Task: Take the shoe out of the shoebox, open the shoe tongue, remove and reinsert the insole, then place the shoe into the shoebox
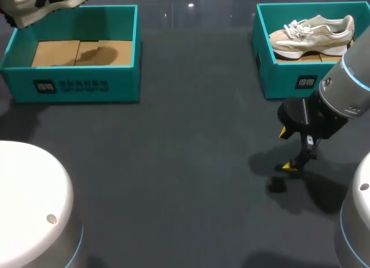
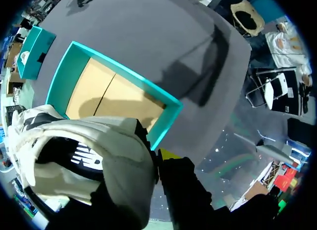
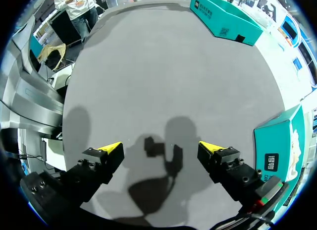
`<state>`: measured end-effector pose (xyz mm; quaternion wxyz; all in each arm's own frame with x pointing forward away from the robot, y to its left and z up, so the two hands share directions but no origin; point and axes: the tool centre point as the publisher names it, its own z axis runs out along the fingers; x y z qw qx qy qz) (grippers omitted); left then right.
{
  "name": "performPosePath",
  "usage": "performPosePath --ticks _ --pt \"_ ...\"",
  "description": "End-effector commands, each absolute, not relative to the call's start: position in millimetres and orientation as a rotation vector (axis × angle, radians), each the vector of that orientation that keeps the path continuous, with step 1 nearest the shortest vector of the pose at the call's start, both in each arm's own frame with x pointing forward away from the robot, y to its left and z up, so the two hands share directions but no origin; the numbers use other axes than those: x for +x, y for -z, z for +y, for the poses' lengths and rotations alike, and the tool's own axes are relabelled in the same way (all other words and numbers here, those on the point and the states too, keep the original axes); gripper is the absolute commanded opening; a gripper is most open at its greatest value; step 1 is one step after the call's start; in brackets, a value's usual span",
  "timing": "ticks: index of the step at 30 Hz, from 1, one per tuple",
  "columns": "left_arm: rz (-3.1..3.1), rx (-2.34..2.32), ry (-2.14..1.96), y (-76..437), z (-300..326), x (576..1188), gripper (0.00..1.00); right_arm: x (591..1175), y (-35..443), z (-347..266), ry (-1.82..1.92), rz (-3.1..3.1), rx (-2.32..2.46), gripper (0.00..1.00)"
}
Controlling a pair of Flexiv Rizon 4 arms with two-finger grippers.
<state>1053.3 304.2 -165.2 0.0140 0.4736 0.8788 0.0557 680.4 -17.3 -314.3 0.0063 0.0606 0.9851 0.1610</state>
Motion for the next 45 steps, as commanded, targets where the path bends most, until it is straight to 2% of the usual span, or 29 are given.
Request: performPosePath --ticks 1,9,20,32,45 --pt "2.665 1.562 -0.243 166.4 299.2 1049.9 0.0 679.4 315.0 -16.7 -0.5 3.081 0.191 1.0" --pt "2.345 2.018 -0.32 175.1 309.4 1072.8 0.0 679.4 315.0 -16.7 -0.5 3.081 0.191 1.0" --pt "2.343 2.026 -0.372 176.7 311.2 1077.0 0.0 679.4 315.0 -16.7 -0.5 3.081 0.191 1.0" --pt "2.361 2.204 -0.41 234.9 294.5 1076.3 0.0 679.4 315.0 -16.7 -0.5 3.081 0.191 1.0" --pt "2.355 2.198 -0.446 235.2 294.3 1076.3 0.0 679.4 315.0 -16.7 -0.5 3.081 0.191 1.0"
